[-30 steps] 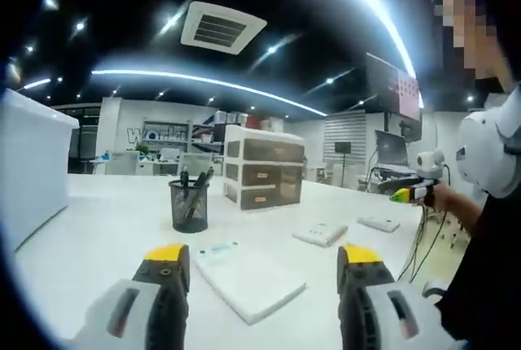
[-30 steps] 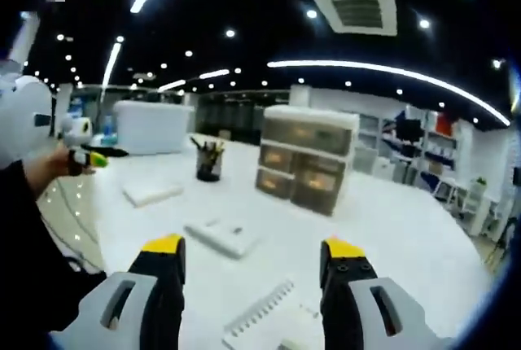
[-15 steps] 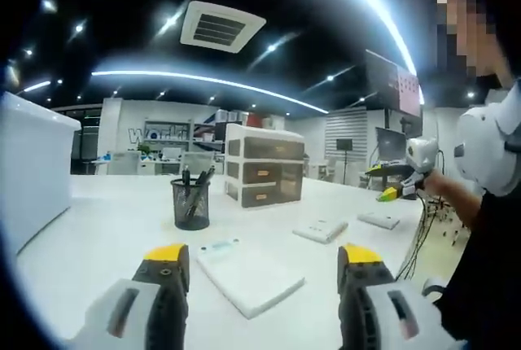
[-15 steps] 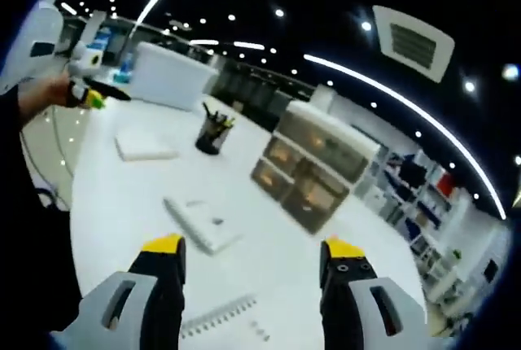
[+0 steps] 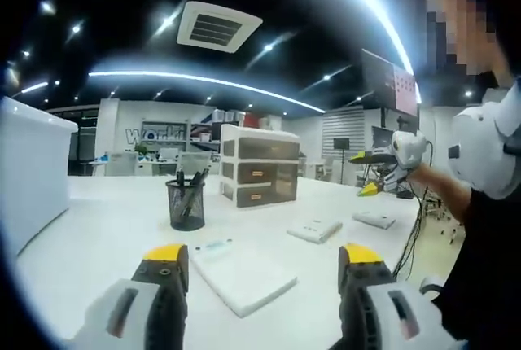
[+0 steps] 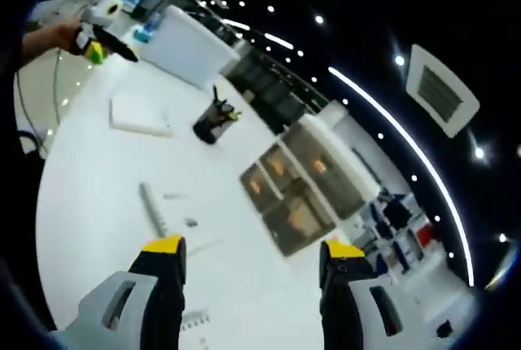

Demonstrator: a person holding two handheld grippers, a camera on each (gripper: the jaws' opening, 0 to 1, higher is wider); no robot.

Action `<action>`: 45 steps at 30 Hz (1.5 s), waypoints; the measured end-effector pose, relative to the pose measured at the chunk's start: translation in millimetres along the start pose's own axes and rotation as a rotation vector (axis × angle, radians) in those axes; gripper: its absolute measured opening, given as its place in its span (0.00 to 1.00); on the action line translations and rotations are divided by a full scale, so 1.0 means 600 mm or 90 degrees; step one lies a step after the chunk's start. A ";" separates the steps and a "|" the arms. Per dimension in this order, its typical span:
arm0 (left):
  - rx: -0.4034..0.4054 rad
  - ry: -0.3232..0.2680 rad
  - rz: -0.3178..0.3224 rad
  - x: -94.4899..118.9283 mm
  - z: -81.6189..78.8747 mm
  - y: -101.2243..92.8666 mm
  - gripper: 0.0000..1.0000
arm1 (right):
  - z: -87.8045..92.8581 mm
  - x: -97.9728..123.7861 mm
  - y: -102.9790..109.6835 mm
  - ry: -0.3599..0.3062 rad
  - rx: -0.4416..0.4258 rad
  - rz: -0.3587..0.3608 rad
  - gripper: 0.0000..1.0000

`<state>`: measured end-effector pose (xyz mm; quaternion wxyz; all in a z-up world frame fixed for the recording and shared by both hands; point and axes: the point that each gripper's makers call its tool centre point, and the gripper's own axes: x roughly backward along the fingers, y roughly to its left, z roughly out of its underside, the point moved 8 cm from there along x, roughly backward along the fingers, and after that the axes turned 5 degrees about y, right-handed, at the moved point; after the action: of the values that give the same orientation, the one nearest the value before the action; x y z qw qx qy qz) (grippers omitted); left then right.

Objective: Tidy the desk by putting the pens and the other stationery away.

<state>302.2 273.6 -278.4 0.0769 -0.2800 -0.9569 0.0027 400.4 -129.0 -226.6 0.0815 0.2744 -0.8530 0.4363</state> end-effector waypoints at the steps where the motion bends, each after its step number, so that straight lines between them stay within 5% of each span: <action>1: -0.001 0.000 0.000 0.001 0.000 -0.001 0.74 | -0.003 -0.004 -0.003 0.001 0.011 0.004 0.63; 27: -0.003 0.008 0.001 0.018 -0.002 -0.011 0.75 | -0.041 -0.100 -0.066 0.026 0.224 0.104 0.44; 45: 0.004 0.007 0.002 0.035 0.007 -0.012 0.75 | -0.063 -0.185 -0.104 0.063 0.287 0.122 0.35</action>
<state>280.3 278.7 -279.0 0.0829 -0.2810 -0.9561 0.0040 522.9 -84.3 -201.7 0.0184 0.1816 -0.7514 0.6340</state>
